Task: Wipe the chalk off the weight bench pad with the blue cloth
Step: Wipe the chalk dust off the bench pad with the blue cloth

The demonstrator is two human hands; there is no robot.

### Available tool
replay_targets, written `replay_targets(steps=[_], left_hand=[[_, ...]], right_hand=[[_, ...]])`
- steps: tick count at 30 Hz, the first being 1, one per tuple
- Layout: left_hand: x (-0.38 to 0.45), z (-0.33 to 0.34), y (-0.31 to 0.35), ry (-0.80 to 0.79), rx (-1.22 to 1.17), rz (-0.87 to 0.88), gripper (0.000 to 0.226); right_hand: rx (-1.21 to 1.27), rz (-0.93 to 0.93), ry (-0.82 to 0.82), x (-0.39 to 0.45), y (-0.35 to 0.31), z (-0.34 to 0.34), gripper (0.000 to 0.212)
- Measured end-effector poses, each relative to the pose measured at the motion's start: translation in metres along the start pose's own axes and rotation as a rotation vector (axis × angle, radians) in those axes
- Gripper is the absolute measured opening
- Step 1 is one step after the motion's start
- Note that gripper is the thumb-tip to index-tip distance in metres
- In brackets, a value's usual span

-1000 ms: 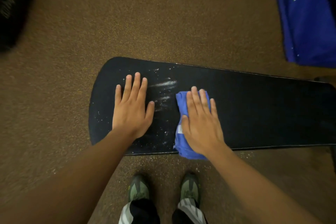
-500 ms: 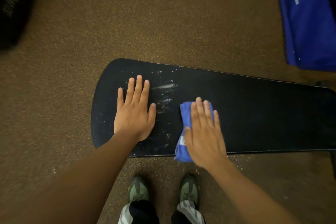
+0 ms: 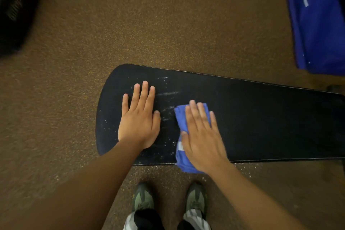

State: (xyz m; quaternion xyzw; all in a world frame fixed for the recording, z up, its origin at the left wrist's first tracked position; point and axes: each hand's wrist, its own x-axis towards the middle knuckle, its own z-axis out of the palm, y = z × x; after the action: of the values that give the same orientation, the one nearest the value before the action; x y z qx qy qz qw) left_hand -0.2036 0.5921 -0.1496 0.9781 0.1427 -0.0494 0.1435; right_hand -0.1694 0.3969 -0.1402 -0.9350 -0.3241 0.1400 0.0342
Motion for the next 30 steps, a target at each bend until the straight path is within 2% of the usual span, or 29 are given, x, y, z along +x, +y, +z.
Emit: replay_targets(steps=[3, 6, 8, 11, 13, 15, 18, 23, 26, 30], left_hand=[[0.0, 0.0, 0.001, -0.003, -0.001, -0.004, 0.064], [0.0, 0.001, 0.002, 0.003, 0.003, -0.009, 0.064], [0.0, 0.001, 0.002, 0.003, 0.005, -0.009, 0.064], [0.001, 0.001, 0.0, -0.002, 0.009, 0.004, 0.064], [0.001, 0.0, -0.002, 0.002, 0.002, 0.012, 0.064], [0.001, -0.001, -0.002, 0.0, -0.005, 0.011, 0.064], [0.0, -0.002, -0.001, -0.002, 0.0, 0.005, 0.063], [0.0, -0.001, -0.001, -0.006, 0.001, -0.001, 0.063], [0.001, 0.0, -0.002, -0.002, -0.006, 0.007, 0.064], [0.001, -0.001, -0.004, -0.001, -0.029, 0.02, 0.063]], right_hand=[[0.004, 0.144, 0.003, 0.028, 0.014, -0.009, 0.067], [0.067, 0.295, 0.039, 0.092, 0.0, -0.021, 0.066], [0.088, 0.319, 0.07, 0.119, -0.014, -0.025, 0.066], [0.058, 0.198, 0.085, 0.099, -0.028, -0.016, 0.066], [0.032, 0.054, 0.043, 0.046, -0.036, -0.008, 0.066], [0.015, -0.005, 0.007, -0.008, -0.032, 0.003, 0.067], [-0.028, 0.115, 0.004, -0.023, -0.006, 0.005, 0.067], [0.085, 0.361, 0.048, 0.07, -0.016, -0.014, 0.066], [0.057, 0.274, 0.067, 0.078, -0.036, -0.013, 0.066], [-0.009, -0.005, -0.014, 0.007, -0.041, 0.004, 0.068]])
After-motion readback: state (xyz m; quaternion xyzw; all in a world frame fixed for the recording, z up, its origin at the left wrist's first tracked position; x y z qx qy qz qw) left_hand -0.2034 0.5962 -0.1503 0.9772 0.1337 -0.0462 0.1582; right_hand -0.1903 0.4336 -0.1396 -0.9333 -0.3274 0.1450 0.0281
